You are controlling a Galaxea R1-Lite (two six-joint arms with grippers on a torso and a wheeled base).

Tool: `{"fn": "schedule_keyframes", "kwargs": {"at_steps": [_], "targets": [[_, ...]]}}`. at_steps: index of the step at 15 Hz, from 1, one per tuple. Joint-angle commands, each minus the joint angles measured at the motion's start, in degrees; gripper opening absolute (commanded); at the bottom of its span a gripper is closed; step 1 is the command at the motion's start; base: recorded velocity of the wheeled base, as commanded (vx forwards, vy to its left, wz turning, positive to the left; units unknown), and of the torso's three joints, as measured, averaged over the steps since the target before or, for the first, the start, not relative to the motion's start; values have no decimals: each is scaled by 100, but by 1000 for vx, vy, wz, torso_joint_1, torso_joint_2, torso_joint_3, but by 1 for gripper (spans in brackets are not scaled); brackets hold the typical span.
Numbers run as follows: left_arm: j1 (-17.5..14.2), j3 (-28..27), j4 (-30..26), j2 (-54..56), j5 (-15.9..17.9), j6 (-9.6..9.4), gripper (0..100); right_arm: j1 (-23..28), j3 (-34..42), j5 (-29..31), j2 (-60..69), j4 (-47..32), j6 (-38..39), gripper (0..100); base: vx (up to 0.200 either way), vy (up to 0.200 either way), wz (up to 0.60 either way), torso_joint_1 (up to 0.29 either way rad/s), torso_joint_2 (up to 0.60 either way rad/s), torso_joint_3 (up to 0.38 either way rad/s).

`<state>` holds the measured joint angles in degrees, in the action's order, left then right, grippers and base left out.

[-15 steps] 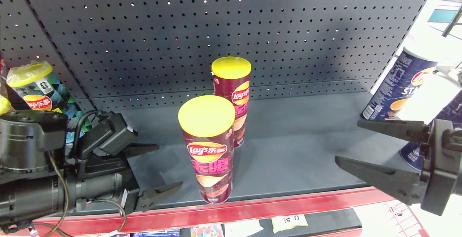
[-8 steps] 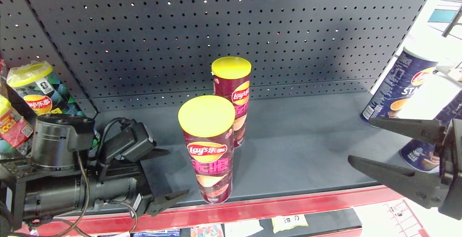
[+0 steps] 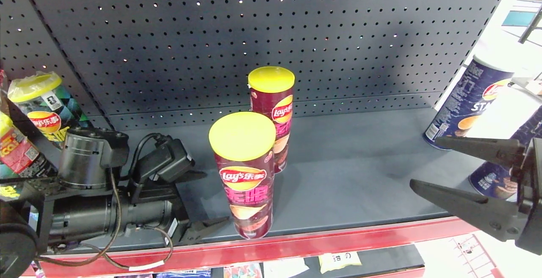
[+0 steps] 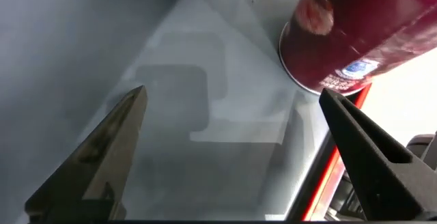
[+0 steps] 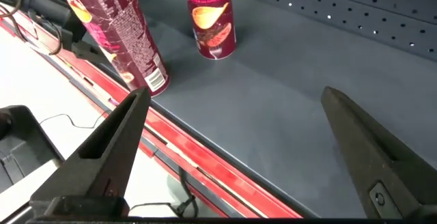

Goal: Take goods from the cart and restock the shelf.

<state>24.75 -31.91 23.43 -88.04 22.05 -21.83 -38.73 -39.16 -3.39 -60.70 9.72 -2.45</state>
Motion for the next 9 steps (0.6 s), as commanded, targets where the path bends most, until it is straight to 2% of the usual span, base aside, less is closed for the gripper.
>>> {"fn": "schedule_keyframes", "kwargs": {"at_steps": [1,9], "targets": [[30,-25,4,-55,1,4,100,-3,-4,-4,-47,4,-1,100,0,0,0,0,0,0],[109,-307,12,-222,10,4,100,-3,4,-4,-74,4,-1,100,0,0,0,0,0,0]]}}
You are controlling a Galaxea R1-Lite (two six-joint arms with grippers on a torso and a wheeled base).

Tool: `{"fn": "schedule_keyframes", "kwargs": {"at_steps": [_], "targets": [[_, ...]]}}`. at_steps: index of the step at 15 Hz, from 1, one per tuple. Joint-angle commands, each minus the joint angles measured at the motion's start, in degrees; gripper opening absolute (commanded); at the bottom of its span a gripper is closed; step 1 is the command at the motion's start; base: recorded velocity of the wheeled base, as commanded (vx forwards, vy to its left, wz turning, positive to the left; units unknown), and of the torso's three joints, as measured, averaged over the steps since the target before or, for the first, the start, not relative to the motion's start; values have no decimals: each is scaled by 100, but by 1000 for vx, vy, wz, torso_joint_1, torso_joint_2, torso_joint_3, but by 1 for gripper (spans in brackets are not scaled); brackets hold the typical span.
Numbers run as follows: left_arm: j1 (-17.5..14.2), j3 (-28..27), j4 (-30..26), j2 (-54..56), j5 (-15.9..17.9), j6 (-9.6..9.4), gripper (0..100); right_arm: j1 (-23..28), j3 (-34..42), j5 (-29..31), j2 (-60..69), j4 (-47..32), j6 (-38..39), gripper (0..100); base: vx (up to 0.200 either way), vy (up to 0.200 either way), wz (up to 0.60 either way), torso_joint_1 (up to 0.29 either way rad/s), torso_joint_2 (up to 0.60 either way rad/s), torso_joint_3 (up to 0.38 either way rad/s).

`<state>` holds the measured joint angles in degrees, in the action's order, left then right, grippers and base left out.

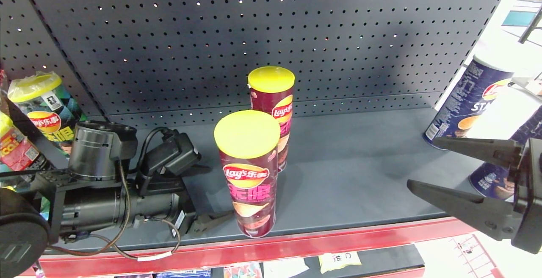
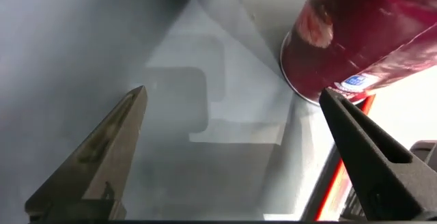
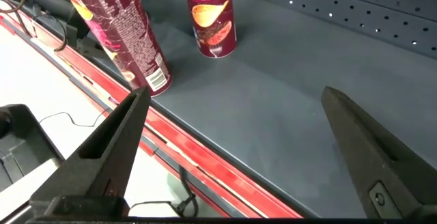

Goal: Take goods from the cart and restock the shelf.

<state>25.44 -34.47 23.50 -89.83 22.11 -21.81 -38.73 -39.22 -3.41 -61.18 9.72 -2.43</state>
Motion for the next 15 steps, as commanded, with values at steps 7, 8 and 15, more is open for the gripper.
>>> {"fn": "schedule_keyframes", "kwargs": {"at_steps": [7,8,15], "targets": [[172,-191,5,-184,-5,1,100,-3,2,-1,-25,4,-4,100,0,0,0,0,0,0],[172,-218,5,-193,-5,1,100,-3,2,-1,-25,4,-4,100,0,0,0,0,0,0],[303,-358,5,-307,-5,19,100,-3,2,-1,-8,4,-4,100,0,0,0,0,0,0]]}}
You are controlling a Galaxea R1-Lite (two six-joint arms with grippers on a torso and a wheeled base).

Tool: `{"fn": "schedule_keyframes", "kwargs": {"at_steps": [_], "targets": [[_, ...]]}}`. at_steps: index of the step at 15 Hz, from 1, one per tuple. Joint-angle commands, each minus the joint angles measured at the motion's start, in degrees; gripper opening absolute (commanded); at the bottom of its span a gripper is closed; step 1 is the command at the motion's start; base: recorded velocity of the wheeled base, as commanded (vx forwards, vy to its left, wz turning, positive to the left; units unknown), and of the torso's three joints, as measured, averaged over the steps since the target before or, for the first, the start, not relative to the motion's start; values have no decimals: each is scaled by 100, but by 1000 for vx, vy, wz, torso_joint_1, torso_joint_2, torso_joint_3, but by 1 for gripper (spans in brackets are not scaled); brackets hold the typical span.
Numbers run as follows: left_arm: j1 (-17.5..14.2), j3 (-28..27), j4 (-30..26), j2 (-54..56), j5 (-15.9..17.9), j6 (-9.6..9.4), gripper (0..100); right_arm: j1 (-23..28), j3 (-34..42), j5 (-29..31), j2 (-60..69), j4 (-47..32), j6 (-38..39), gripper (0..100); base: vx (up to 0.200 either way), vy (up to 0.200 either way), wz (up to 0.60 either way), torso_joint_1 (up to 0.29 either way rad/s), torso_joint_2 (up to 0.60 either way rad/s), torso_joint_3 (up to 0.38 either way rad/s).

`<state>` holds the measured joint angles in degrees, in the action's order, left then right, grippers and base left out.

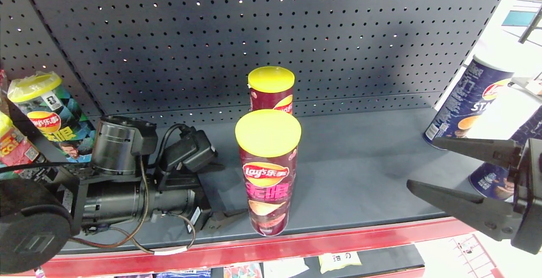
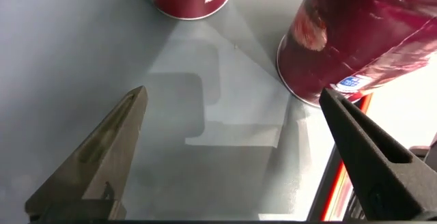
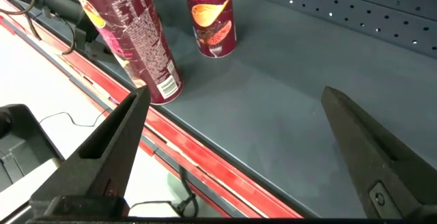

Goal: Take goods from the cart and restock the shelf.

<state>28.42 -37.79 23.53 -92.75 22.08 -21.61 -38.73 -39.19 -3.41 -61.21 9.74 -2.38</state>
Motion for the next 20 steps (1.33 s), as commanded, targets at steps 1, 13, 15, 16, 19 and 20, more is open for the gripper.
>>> {"fn": "schedule_keyframes", "kwargs": {"at_steps": [1,13,15,16,19,20], "targets": [[6,-44,3,-15,-2,-1,100,-3,-1,-1,-5,2,-8,100,0,0,0,0,0,0],[15,-106,3,11,-2,26,100,-3,52,-1,12,2,0,100,0,0,0,0,0,0],[15,167,3,354,-10,34,100,-3,184,-1,39,2,-8,100,0,0,0,0,0,0],[6,545,-6,811,-19,96,100,-12,307,-1,65,2,-17,100,0,0,0,0,0,0],[-64,1309,-217,2226,-177,562,100,-12,729,-1,452,-7,-26,100,0,0,0,0,0,0],[-135,1353,-639,2788,-309,702,100,-12,931,7,663,-42,-26,100,0,0,0,0,0,0]]}}
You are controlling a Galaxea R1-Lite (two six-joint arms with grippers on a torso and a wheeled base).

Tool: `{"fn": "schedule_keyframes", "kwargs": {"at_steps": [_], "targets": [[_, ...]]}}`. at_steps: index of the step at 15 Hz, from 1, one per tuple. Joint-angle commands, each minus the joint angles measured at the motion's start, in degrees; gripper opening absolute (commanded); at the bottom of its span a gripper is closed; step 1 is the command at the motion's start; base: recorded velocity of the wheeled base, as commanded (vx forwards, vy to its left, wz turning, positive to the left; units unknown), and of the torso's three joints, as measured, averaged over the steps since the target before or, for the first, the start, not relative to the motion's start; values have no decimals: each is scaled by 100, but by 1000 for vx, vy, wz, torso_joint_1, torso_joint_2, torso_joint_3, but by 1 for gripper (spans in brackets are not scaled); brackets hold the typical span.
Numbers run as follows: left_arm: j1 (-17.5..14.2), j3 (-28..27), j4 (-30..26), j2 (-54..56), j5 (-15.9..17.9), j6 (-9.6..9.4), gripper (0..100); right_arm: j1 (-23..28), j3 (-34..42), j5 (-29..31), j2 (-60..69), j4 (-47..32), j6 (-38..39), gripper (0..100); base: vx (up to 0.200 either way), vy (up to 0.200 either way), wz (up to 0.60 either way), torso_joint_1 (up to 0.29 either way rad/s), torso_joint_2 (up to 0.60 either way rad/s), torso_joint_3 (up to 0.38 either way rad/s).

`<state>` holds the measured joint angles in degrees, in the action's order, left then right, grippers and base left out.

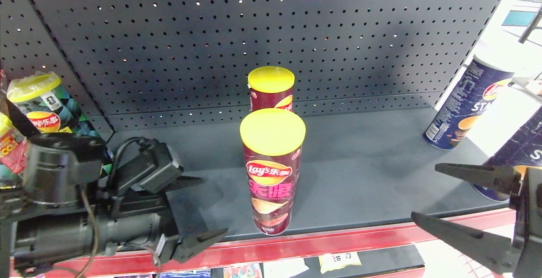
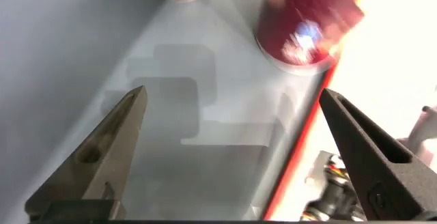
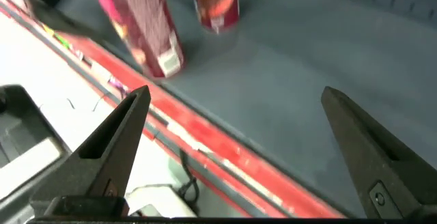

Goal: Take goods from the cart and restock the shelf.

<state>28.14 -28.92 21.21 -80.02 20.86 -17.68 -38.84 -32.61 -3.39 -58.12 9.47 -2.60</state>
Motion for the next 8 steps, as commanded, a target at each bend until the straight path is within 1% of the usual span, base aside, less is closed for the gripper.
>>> {"fn": "schedule_keyframes", "kwargs": {"at_steps": [1,2,3,4,5,6,7,8], "targets": [[-115,422,-961,2060,-310,476,100,-1,413,22,662,-279,-13,100,0,0,0,0,0,0],[-115,378,-1515,2641,-513,669,100,-1,422,146,1075,-859,-13,100,0,0,0,0,0,0],[-115,316,-2095,3203,-785,748,100,-1,343,295,1523,-1510,-13,100,0,0,0,0,0,0],[-115,202,-2728,3810,-1093,783,100,8,176,480,1989,-2099,-4,100,0,0,0,0,0,0],[-151,88,-3264,4302,-1418,950,100,34,35,708,2350,-2600,5,100,0,0,0,0,0,0],[-274,-62,-3738,4750,-1831,1223,100,149,-52,945,2666,-3004,22,100,0,0,0,0,0,0],[-317,-88,-3844,4847,-1936,1293,100,201,-61,998,2754,-3101,22,100,0,0,0,0,0,0],[-713,-255,-4398,5339,-2402,1662,100,702,-70,1086,3211,-3505,31,100,0,0,0,0,0,0]]}}
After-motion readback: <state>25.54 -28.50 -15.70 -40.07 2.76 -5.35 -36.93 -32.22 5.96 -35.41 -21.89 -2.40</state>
